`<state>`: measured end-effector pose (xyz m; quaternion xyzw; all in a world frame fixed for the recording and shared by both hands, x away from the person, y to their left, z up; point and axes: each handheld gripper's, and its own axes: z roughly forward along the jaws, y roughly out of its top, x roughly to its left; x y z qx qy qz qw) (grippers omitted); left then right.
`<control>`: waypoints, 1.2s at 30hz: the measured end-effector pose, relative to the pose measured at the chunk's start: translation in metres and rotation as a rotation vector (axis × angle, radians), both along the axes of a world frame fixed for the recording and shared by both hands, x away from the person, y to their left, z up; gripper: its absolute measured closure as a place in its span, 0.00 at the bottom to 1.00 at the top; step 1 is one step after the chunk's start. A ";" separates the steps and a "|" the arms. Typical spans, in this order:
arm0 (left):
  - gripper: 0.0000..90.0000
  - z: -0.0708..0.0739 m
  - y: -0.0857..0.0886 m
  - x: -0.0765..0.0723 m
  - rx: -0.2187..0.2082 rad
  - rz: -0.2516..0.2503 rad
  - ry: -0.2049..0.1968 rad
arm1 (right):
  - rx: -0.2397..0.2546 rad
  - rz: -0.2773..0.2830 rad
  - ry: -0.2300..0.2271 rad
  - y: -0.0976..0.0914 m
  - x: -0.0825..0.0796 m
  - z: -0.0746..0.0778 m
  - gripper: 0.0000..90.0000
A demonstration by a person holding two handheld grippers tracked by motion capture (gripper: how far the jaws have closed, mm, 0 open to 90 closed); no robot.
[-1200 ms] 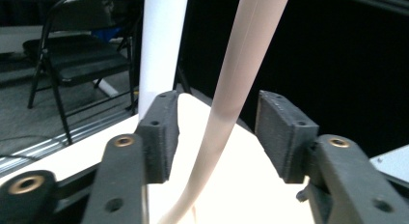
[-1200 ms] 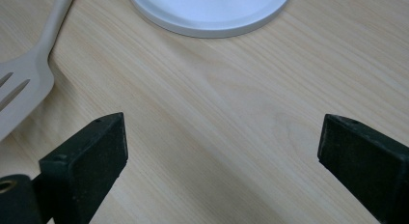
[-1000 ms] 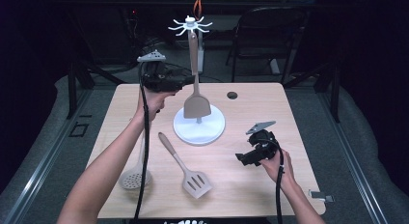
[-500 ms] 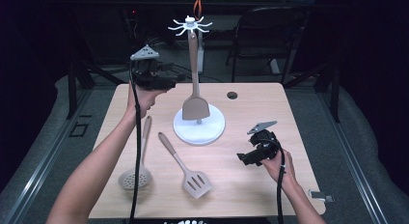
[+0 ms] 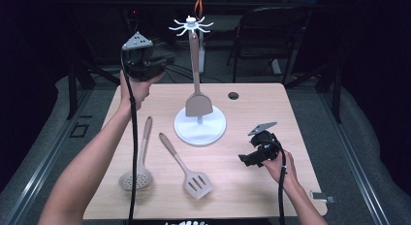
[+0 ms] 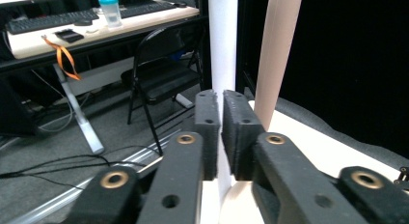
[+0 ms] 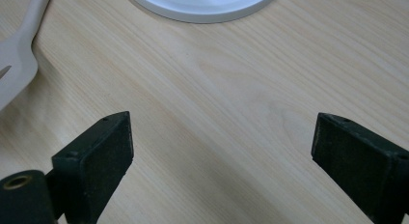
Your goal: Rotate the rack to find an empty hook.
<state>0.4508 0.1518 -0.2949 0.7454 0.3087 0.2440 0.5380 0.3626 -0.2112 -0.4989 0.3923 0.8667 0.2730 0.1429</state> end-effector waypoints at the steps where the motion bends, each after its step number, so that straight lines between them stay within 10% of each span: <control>1: 1.00 0.002 -0.001 0.000 -0.002 -0.001 -0.007 | 0.005 -0.001 0.001 0.000 0.000 0.000 0.08; 20: 1.00 0.038 -0.019 -0.005 -0.002 -0.031 -0.095 | -0.013 -0.002 0.001 -0.001 0.000 0.000 0.09; 36: 1.00 0.039 -0.016 0.004 0.015 0.032 -0.105 | -0.009 0.000 -0.004 -0.001 0.000 0.000 0.10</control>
